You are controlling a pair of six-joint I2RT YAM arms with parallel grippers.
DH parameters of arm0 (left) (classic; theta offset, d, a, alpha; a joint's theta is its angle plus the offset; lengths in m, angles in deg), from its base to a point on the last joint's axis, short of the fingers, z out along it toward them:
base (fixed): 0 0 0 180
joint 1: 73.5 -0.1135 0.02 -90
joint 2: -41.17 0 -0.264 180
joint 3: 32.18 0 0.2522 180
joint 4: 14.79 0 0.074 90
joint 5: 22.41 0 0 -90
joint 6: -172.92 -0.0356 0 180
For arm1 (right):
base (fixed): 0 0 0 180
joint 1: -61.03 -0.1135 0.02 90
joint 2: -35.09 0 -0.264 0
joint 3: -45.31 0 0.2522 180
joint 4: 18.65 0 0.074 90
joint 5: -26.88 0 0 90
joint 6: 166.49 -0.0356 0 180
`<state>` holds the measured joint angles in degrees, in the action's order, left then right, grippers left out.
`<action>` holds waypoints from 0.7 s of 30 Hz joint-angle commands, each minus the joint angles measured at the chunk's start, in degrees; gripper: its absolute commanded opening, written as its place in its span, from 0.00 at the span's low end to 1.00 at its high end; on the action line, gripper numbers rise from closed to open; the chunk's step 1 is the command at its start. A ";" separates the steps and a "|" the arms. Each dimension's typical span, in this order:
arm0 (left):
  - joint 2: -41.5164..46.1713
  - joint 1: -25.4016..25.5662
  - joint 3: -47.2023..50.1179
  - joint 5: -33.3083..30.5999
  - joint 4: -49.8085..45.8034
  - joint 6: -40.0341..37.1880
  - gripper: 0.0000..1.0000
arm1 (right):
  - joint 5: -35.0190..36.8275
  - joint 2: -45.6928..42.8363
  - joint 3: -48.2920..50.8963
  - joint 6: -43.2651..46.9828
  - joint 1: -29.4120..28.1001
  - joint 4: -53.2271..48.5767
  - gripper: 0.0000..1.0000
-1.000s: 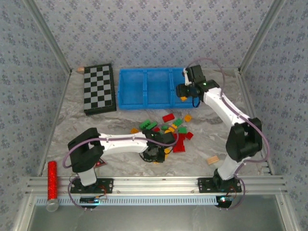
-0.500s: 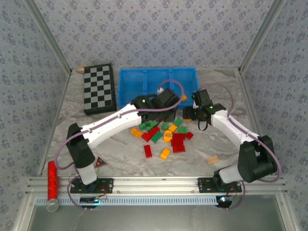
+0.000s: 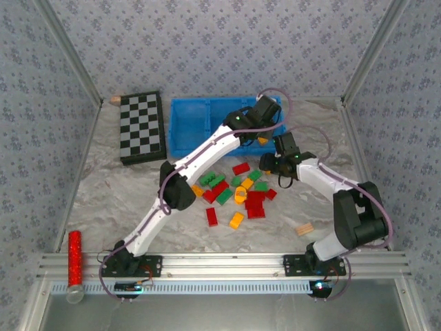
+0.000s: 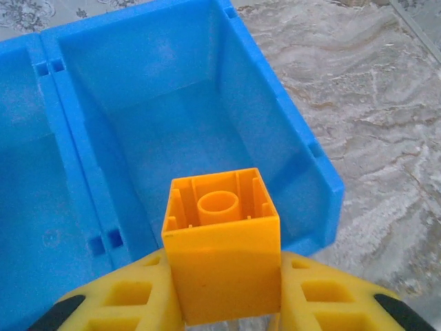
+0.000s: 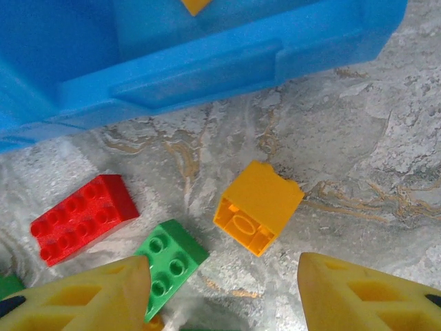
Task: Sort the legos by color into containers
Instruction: Place the lego in the container.
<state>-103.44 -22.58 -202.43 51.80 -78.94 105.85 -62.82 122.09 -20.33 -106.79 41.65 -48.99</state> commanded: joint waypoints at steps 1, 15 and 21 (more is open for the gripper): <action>-1.14 -1.24 -1.97 1.63 1.38 -0.76 0.23 | 2.69 1.99 -0.05 -2.12 -0.03 1.15 0.60; -6.44 -2.84 -0.54 7.11 7.42 0.27 0.24 | 7.43 9.53 -2.04 -4.38 -1.54 2.14 0.61; -8.28 -3.01 -0.50 8.88 8.13 0.34 0.27 | 7.44 11.17 -2.16 -4.13 -1.38 3.46 0.61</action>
<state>-110.92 -25.19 -202.49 59.01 -72.06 106.09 -56.88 132.30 -21.23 -110.16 40.25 -46.32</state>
